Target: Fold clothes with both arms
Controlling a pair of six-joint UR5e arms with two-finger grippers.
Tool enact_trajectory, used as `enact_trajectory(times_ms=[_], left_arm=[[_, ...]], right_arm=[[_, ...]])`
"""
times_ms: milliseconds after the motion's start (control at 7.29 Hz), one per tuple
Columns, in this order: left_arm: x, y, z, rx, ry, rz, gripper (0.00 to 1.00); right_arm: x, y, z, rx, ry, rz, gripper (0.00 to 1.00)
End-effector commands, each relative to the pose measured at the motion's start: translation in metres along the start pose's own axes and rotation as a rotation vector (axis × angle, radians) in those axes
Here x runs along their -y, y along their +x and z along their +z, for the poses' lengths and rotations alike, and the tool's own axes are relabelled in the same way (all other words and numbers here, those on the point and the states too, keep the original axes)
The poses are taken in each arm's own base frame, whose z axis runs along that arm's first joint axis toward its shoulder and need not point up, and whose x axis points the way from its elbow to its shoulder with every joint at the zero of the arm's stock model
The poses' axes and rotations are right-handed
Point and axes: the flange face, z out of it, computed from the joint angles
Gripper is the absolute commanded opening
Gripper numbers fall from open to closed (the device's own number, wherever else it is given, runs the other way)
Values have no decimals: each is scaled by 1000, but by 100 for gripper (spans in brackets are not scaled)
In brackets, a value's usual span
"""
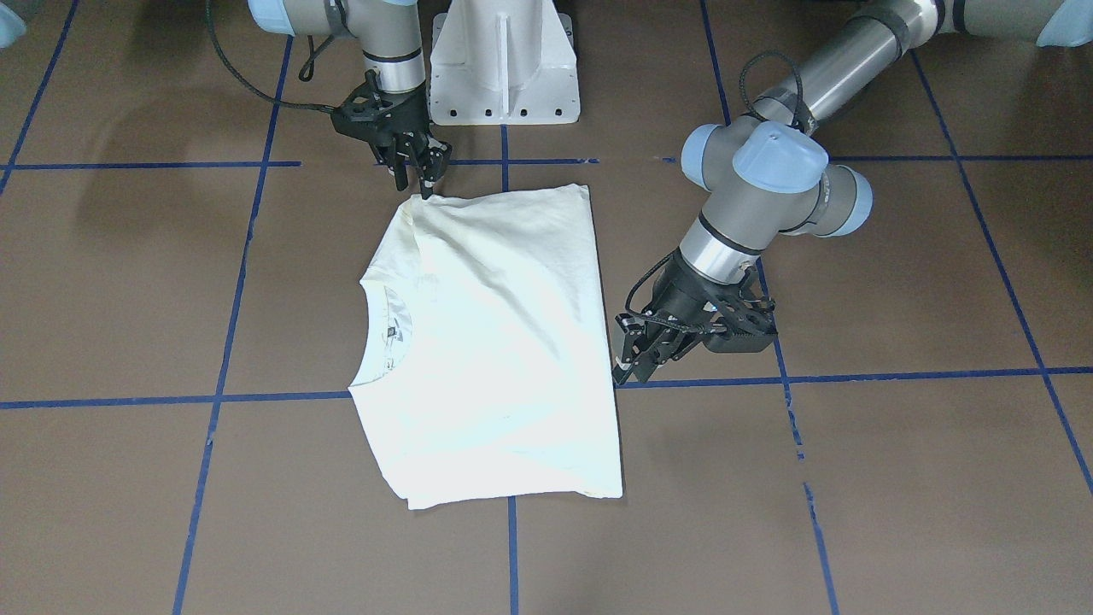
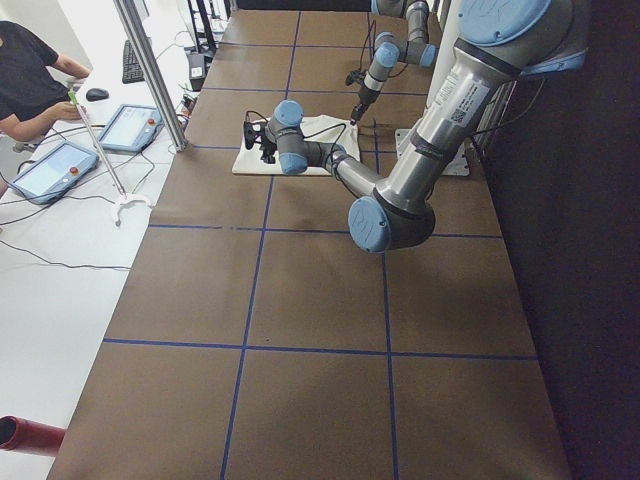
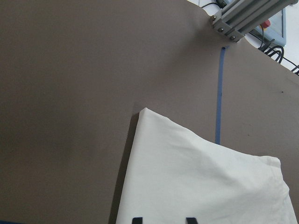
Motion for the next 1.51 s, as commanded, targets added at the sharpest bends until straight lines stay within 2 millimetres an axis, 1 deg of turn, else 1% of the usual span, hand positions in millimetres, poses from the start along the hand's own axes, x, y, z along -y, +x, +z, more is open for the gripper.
enact_trajectory(times_ms=[0, 137, 274, 412, 686, 960, 1098, 1372], left_arm=[[0, 0, 0, 0, 0, 0, 42], [0, 0, 0, 0, 0, 0, 42], [-1, 0, 0, 0, -2, 0, 42], [-1, 0, 0, 0, -2, 0, 42], [-1, 0, 0, 0, -2, 0, 42], [-1, 0, 0, 0, -2, -1, 42], [-1, 2, 0, -3, -1, 0, 42], [-1, 2, 0, -3, -1, -14, 42]], right_arm=[[5, -4, 7, 5, 27, 10, 61], [3, -1, 15, -8, 30, 4, 61], [2, -2, 14, -7, 29, 4, 62], [2, 1, 20, -20, 30, 0, 66], [-3, 1, 22, -24, 25, -7, 65], [-4, 2, 22, -25, 25, -8, 55], [-4, 4, 23, -28, 25, -10, 44], [-4, 4, 21, -26, 24, -8, 2]])
